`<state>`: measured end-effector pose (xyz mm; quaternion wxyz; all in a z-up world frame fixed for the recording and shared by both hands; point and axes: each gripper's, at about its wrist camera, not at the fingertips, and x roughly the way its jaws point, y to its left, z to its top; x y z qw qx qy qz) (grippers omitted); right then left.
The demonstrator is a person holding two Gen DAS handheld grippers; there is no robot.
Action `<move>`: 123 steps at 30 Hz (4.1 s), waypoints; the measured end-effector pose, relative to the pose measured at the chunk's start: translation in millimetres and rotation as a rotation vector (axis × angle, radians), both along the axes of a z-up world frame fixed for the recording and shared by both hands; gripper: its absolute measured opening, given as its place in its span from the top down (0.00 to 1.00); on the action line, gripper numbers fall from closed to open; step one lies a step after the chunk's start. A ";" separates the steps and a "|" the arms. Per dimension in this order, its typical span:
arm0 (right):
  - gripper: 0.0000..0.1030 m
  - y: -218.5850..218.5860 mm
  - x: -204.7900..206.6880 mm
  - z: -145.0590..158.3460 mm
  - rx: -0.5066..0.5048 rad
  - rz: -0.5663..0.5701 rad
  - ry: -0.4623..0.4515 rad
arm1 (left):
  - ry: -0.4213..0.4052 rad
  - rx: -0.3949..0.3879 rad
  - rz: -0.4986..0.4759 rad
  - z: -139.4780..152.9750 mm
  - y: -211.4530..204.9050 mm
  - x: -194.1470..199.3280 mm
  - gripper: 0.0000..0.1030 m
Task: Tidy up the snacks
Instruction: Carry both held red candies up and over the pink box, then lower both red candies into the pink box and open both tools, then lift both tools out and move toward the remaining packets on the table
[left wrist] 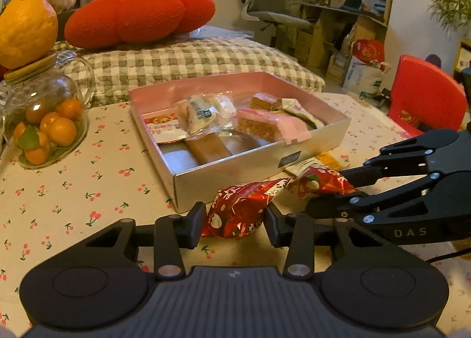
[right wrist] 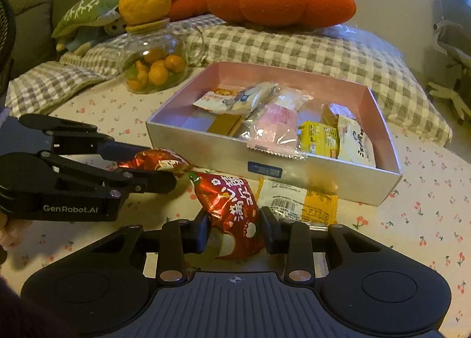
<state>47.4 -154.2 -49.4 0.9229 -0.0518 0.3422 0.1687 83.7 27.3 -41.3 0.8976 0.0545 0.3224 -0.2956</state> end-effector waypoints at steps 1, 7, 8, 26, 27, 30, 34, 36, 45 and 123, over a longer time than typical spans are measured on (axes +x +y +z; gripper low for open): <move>0.67 -0.7 0.0 1.5 0.009 -0.003 0.001 | 0.000 -0.005 -0.003 1.3 0.3 -0.3 0.62; 0.67 -5.1 -2.1 11.9 0.061 -0.015 -0.001 | -0.012 -0.031 -0.002 11.3 0.3 -2.9 0.62; 0.67 -5.4 -2.7 13.7 0.067 -0.016 -0.001 | -0.014 -0.036 -0.001 13.3 0.4 -2.9 0.62; 0.67 -34.8 13.2 53.5 0.212 -0.126 -0.067 | -0.038 -0.089 0.099 45.2 -2.5 16.2 0.62; 0.67 -36.2 15.5 54.7 0.221 -0.135 -0.068 | -0.037 -0.085 0.114 45.0 -4.2 19.4 0.62; 0.67 -40.9 25.4 56.1 0.248 -0.169 -0.070 | -0.028 -0.095 0.159 43.3 -6.3 26.5 0.62; 0.67 -51.0 39.1 50.2 0.297 -0.209 -0.044 | -0.011 -0.098 0.212 37.6 -9.4 40.4 0.62; 0.67 -57.0 47.6 45.1 0.308 -0.231 -0.027 | -0.020 -0.079 0.229 36.4 -10.8 48.8 0.62; 0.67 -78.1 85.6 38.0 0.398 -0.296 0.012 | -0.036 -0.050 0.258 36.1 -18.4 84.5 0.62; 0.13 -85.2 21.6 51.7 0.245 -0.333 0.063 | 0.086 0.076 0.312 38.9 -34.6 20.7 0.01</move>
